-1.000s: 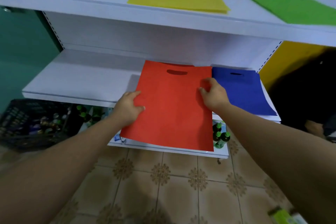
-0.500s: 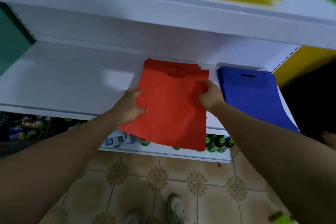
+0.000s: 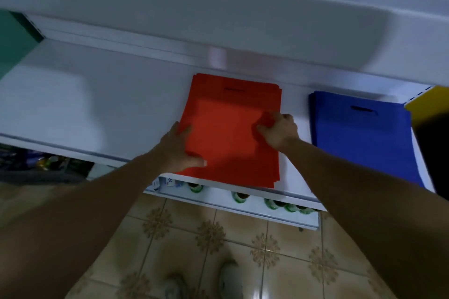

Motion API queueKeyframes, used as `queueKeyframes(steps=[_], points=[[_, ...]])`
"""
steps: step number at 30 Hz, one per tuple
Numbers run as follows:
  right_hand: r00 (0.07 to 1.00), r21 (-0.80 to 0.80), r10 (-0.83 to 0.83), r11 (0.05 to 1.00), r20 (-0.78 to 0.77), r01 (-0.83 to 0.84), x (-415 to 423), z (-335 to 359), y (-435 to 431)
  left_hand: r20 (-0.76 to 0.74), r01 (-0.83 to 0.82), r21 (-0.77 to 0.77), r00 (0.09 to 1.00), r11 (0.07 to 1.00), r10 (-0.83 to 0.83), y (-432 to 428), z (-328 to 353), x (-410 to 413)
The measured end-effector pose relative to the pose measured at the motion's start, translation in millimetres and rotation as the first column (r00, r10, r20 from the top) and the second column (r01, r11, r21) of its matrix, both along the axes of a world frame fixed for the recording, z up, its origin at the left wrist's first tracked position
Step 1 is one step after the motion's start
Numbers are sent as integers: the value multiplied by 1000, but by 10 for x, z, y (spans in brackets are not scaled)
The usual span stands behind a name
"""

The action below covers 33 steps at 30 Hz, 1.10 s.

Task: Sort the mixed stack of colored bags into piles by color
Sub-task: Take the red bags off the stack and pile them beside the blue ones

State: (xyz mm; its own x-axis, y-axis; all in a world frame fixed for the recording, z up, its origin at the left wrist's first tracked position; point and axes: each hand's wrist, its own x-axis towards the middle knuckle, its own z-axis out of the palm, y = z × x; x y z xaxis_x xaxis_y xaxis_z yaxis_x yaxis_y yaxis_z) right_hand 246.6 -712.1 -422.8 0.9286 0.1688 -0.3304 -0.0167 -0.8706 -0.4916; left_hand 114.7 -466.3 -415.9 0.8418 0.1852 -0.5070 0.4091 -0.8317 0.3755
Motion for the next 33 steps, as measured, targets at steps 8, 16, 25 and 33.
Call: queueKeyframes(steps=[8, 16, 25, 33], points=[[999, 4, 32, 999, -1, -32, -114, -99, -36, -10, 164, 180, 986, 970, -165, -168, -71, -169], [992, -1, 112, 994, 53, -112, -150, -145, -109, 59, 164, 203, 982, 965, -179, -244, -75, -175], [983, -52, 180, 983, 37, -178, -263, 103, -169, 115, 130, 89, 984, 988, -139, -215, 184, -275], [967, -158, 199, 972, 157, -174, -753, 875, -60, 148, 111, 68, 982, 991, -120, -118, 753, -703]])
